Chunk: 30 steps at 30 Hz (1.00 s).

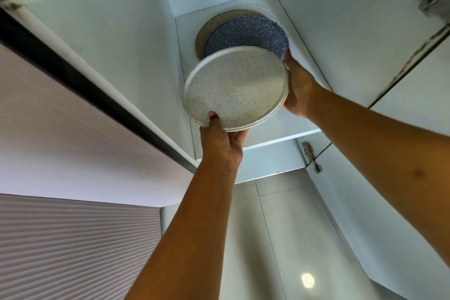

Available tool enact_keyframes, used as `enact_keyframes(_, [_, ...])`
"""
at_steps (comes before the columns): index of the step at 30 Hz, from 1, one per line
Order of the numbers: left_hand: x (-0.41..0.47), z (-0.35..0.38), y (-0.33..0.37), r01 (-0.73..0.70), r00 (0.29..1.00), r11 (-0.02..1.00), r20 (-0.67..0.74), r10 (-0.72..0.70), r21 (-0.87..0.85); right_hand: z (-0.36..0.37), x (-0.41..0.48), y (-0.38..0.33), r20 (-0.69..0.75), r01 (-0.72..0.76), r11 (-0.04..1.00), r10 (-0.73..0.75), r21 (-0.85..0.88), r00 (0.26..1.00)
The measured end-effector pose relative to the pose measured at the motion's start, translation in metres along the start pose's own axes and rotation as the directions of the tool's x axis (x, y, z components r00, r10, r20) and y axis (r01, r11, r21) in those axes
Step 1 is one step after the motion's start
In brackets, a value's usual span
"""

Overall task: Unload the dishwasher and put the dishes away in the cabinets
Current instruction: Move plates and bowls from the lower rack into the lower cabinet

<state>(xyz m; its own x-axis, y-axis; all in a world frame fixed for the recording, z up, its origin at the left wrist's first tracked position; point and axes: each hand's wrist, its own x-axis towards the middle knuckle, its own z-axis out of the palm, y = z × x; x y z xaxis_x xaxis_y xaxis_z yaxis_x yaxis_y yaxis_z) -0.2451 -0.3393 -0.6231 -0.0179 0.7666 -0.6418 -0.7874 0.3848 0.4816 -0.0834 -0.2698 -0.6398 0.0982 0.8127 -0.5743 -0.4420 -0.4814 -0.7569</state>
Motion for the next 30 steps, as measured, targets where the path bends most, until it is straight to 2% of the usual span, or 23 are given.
enact_keyframes(2, [0.004,0.003,0.003,-0.019,1.000,0.995,0.013,0.018,0.103,0.003,-0.010,0.003,0.019,0.045,0.996,-0.046,0.076,0.999])
enact_keyframes(5, [0.010,0.010,0.010,0.002,1.000,0.907,-0.023,0.008,0.420,0.007,-0.021,-0.004,-0.063,0.283,0.955,-0.278,0.090,0.959])
enact_keyframes(7, [0.012,0.017,0.013,0.036,0.997,0.822,-0.076,0.009,0.568,0.011,-0.028,-0.014,-0.131,0.443,0.896,-0.437,0.021,0.890])
enact_keyframes(9, [0.013,0.025,0.015,0.012,0.995,0.790,-0.088,0.053,0.613,0.015,-0.035,-0.023,-0.175,0.596,0.793,-0.609,-0.126,0.773])
enact_keyframes(11, [0.013,0.031,0.018,-0.033,0.990,0.783,-0.089,0.112,0.621,0.020,-0.042,-0.028,-0.077,0.743,0.608,-0.786,-0.282,0.614])
enact_keyframes(13, [0.012,0.034,0.021,-0.054,0.985,0.790,-0.098,0.144,0.611,0.021,-0.044,-0.028,0.144,0.816,0.322,-0.888,-0.480,0.436])
enact_keyframes(14, [0.012,0.034,0.022,-0.058,0.984,0.792,-0.099,0.148,0.607,0.021,-0.044,-0.027,0.256,0.799,0.175,-0.889,-0.576,0.379])
enact_keyframes(16, [0.011,0.034,0.022,-0.059,0.984,0.797,-0.098,0.147,0.601,0.020,-0.041,-0.018,0.438,0.682,-0.098,-0.830,-0.724,0.346])
enact_keyframes(17, [0.010,0.034,0.022,-0.056,0.985,0.796,-0.098,0.144,0.603,0.018,-0.039,-0.011,0.526,0.613,-0.231,-0.772,-0.756,0.357])
enact_keyframes(19, [0.007,0.033,0.021,-0.055,0.988,0.773,-0.079,0.134,0.632,0.010,-0.029,0.006,0.691,0.497,-0.487,-0.586,-0.718,0.424])
enact_keyframes(20, [0.005,0.032,0.020,-0.059,0.990,0.752,-0.058,0.128,0.656,0.005,-0.024,0.012,0.727,0.452,-0.572,-0.487,-0.685,0.484])
enact_keyframes(21, [0.005,0.031,0.020,-0.070,0.991,0.718,-0.035,0.131,0.693,0.000,-0.019,0.016,0.729,0.426,-0.614,-0.407,-0.665,0.550])
enact_keyframes(23, [0.007,0.027,0.019,-0.113,0.987,0.590,0.020,0.162,0.799,-0.008,-0.010,0.019,0.670,0.399,-0.617,-0.298,-0.678,0.680])
enact_keyframes(25, [0.014,0.021,0.017,-0.174,0.976,0.404,0.103,0.191,0.898,-0.014,0.000,0.019,0.593,0.371,-0.607,-0.212,-0.703,0.776])
enact_keyframes(27, [0.022,0.015,0.015,-0.246,0.963,0.145,0.224,0.153,0.958,-0.016,0.006,0.021,0.532,0.364,-0.566,-0.161,-0.740,0.831])
enact_keyframes(29, [0.029,0.009,0.015,-0.313,0.945,-0.133,0.323,0.059,0.940,-0.015,0.010,0.025,0.502,0.357,-0.539,-0.146,-0.763,0.852])
enact_keyframes(30, [0.031,0.008,0.015,-0.331,0.939,-0.241,0.345,0.015,0.912,-0.014,0.010,0.028,0.493,0.348,-0.537,-0.150,-0.768,0.857])
